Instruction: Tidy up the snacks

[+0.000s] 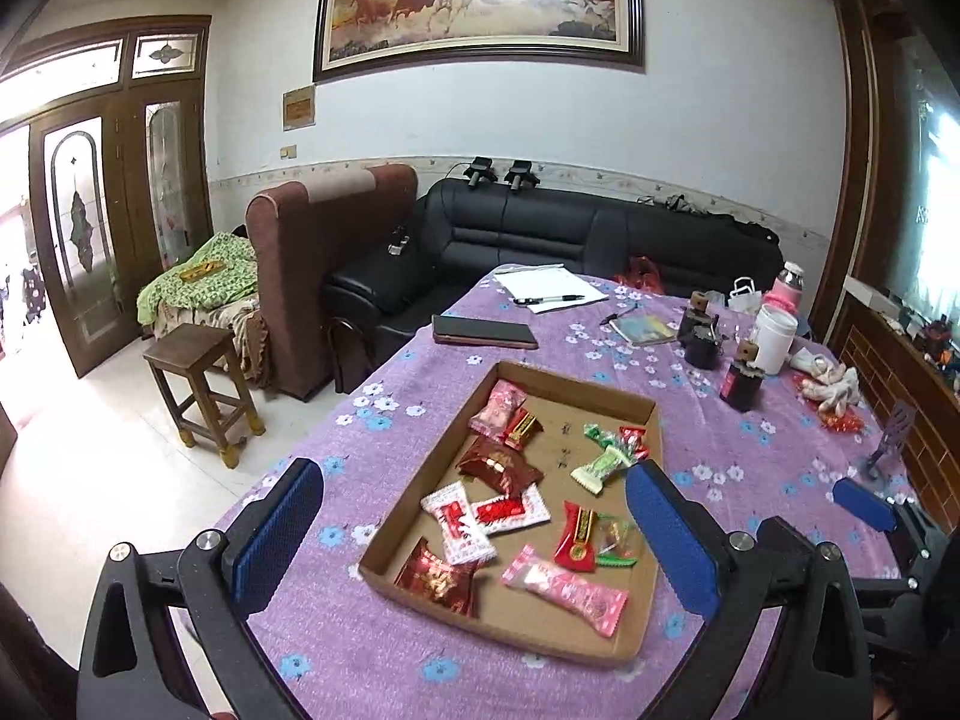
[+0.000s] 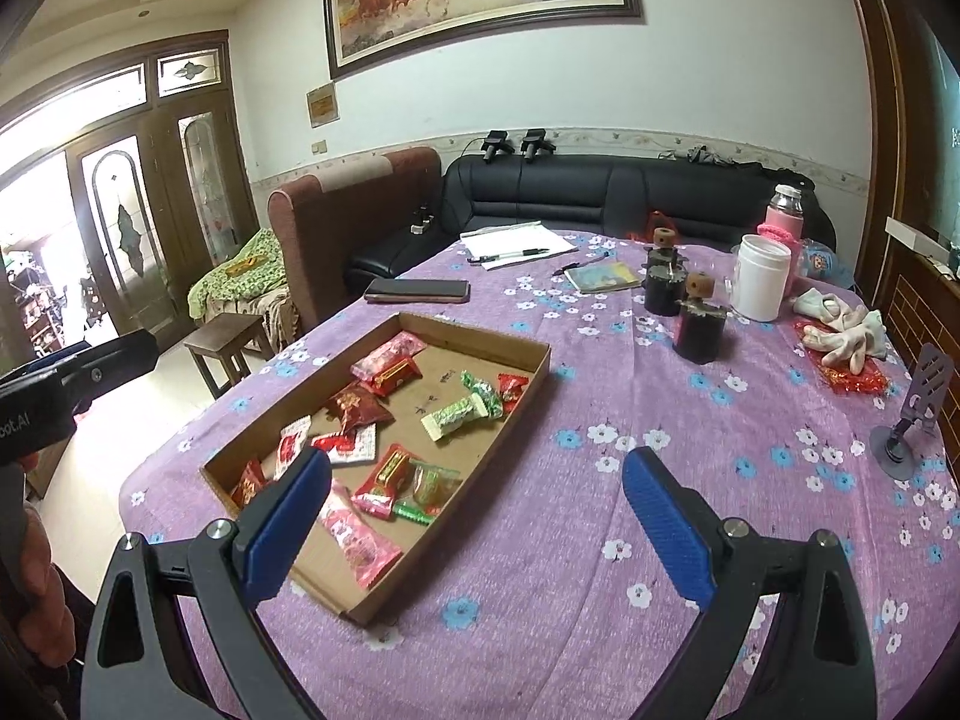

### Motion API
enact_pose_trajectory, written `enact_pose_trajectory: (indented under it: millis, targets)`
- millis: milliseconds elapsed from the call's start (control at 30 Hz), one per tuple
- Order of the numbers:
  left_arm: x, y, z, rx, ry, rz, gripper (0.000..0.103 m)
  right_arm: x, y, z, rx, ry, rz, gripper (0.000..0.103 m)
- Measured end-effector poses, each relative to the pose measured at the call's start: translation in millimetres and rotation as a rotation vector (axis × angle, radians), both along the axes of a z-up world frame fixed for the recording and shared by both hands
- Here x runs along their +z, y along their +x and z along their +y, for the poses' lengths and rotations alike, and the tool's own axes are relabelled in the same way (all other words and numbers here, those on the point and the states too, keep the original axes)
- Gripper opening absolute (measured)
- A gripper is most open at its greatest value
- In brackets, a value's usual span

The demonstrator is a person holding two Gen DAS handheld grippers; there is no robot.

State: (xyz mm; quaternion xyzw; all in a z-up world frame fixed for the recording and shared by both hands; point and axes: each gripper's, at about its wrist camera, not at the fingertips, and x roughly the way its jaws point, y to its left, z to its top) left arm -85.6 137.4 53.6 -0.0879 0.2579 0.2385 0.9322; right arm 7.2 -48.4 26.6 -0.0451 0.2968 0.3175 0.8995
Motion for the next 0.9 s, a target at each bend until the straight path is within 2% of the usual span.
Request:
enact_pose_trajectory:
  millis: [233,400,767,900]
  targets:
    - [-20,-13,-10,0.008,0.039,0.057,0.102,-17,-21,7,0.064,-0.044,0.005,0.098]
    - [-34,-17,-13,0.002,0.019,0.086,0.102,-29,-32,11,0.090,-0.083,0.006,0.098]
    - [-39,-27,-12,0.019,0.008,0.077,0.102,-39,-39,9,0.102,-0.097,0.016,0.098]
    - [-36,-31,-15,0.001,0.009,0.050,0.102,-40,-41,9,0.107,-0.097,0.015,0.098]
